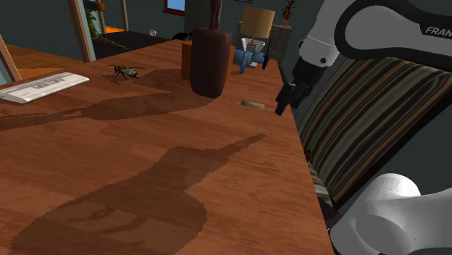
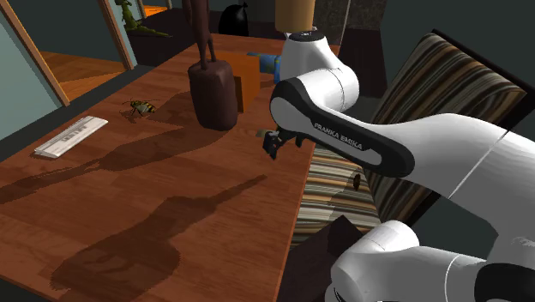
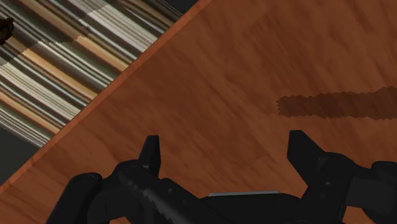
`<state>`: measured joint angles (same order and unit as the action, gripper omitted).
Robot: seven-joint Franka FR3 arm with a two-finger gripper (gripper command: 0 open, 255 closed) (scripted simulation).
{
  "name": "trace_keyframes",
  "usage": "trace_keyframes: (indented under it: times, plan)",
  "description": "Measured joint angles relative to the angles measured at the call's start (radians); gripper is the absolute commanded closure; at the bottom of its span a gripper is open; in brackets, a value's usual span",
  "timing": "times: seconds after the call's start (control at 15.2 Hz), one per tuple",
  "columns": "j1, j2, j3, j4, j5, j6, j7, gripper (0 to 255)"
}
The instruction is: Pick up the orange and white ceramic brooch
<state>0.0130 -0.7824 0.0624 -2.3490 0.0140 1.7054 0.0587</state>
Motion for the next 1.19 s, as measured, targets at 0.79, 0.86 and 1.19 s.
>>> trace_keyframes:
  times: [0.79, 0.86, 1.19]
  plan:
    - [0.059, 0.426, -0.171, 0.289, -0.054, 0.049, -0.46, 0]
    - [0.065, 0.47, -0.181, 0.325, -0.053, 0.047, -0.503, 0]
    - [0.079, 0.628, -0.207, 0.452, -0.044, 0.046, -0.656, 0]
